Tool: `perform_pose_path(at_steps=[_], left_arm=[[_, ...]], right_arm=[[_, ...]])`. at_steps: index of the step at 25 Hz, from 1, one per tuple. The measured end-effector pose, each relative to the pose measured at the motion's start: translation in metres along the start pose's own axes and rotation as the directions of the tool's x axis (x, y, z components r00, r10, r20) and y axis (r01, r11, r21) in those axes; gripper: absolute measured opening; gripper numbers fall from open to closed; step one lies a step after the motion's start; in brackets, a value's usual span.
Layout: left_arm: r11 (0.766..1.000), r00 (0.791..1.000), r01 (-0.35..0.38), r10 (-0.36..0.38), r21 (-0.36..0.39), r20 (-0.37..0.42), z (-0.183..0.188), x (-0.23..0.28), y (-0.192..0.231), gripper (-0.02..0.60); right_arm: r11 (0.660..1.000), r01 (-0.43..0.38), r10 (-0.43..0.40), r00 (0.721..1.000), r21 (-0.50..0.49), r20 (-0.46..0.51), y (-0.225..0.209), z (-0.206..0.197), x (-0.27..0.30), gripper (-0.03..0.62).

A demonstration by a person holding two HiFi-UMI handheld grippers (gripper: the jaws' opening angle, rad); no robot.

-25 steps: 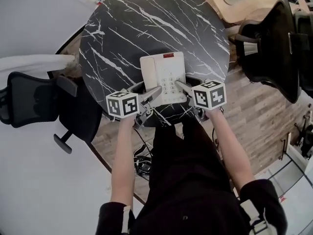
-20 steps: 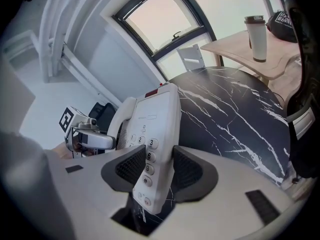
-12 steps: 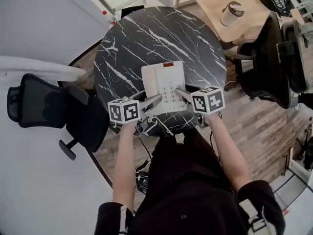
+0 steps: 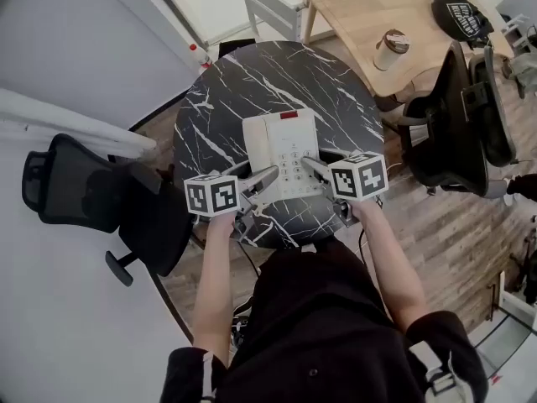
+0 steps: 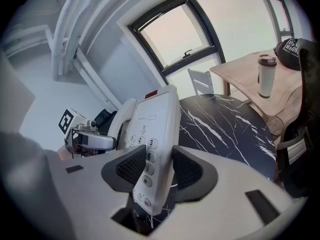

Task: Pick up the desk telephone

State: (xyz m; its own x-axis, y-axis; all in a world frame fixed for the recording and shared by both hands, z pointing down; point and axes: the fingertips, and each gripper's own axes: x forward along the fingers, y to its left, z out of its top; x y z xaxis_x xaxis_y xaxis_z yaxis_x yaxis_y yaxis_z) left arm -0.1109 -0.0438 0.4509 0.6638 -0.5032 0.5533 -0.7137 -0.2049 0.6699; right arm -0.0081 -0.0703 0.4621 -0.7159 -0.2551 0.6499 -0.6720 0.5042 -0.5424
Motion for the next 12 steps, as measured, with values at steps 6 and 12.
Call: perform_pose_path(at_steps=[6,12], left_arm=[[1.0,0.999,-0.002,0.002,0.022,0.038,0.018,-0.013,-0.013,0.359],[0.999,0.997,0.009,-0.013,0.045,0.071,0.029,-0.021,-0.025,0.359]], right_arm=[[0.999,-0.004,0.005,0.999,-0.038,0.041,0.013,0.023,-0.014,0.187],[0.998,-0.002,0.007,0.997,-0.063,0.074,0.021,0.035,-0.026,0.186]])
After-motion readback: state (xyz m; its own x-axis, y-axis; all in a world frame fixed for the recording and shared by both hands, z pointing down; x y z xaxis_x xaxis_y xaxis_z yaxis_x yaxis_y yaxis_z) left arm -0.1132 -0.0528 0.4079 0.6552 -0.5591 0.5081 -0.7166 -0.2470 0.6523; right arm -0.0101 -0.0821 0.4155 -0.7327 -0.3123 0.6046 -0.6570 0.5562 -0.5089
